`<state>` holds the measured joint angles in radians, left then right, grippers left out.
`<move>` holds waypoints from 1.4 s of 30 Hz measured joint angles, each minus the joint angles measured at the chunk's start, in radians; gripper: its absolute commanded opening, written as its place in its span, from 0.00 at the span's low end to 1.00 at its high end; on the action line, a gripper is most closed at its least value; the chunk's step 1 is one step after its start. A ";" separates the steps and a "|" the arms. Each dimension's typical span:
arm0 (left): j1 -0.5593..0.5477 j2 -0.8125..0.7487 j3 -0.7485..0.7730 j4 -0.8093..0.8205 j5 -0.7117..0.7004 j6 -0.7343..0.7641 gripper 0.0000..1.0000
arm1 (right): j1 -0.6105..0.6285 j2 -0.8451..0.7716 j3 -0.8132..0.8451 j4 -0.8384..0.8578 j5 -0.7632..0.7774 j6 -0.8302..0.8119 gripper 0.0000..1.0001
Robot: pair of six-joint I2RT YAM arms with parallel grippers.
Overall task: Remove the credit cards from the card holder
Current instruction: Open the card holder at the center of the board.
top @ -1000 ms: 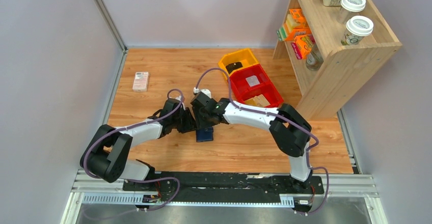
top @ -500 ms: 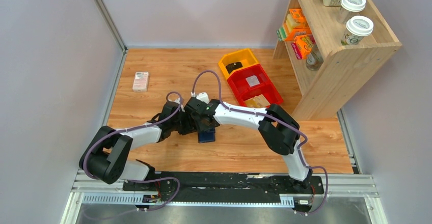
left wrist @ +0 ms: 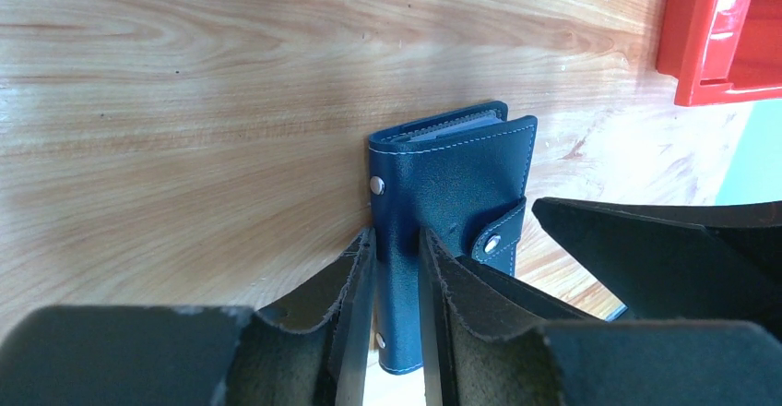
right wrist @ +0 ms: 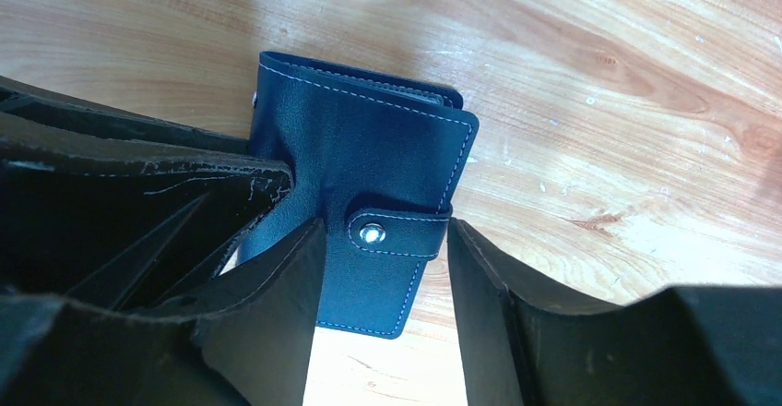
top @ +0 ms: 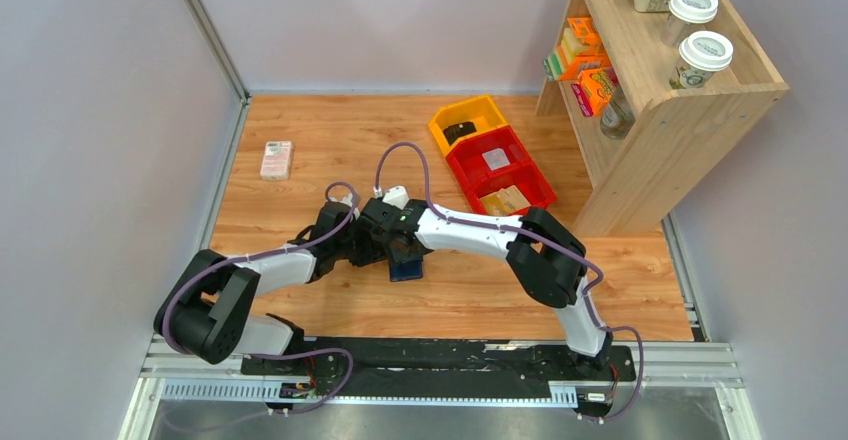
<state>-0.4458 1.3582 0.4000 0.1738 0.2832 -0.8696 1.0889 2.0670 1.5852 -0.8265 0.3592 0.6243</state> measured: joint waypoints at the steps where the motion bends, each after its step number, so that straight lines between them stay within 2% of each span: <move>1: 0.000 0.000 0.000 0.000 0.000 0.000 0.31 | 0.000 0.000 0.000 0.000 -0.002 0.001 0.53; 6: 0.000 0.000 0.000 0.001 0.003 0.001 0.31 | 0.000 0.004 0.000 0.004 -0.008 0.012 0.51; 12: 0.000 0.000 0.000 0.002 0.004 0.002 0.31 | 0.001 0.005 -0.007 0.020 -0.011 0.027 0.37; 21: 0.000 0.006 0.000 0.006 0.005 0.005 0.30 | -0.016 -0.036 -0.077 0.092 -0.041 0.027 0.31; 31: 0.001 0.021 0.000 0.025 0.013 0.012 0.28 | -0.098 -0.138 -0.235 0.256 -0.221 0.054 0.11; 37: 0.003 0.032 0.002 0.038 0.018 0.016 0.27 | -0.141 -0.187 -0.322 0.349 -0.325 0.082 0.05; 42: 0.003 0.040 0.003 0.048 0.020 0.021 0.27 | -0.177 -0.222 -0.390 0.426 -0.397 0.113 0.05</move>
<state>-0.4427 1.3979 0.4030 0.2214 0.3035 -0.8490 0.9115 1.8450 1.1954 -0.4004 -0.0380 0.7376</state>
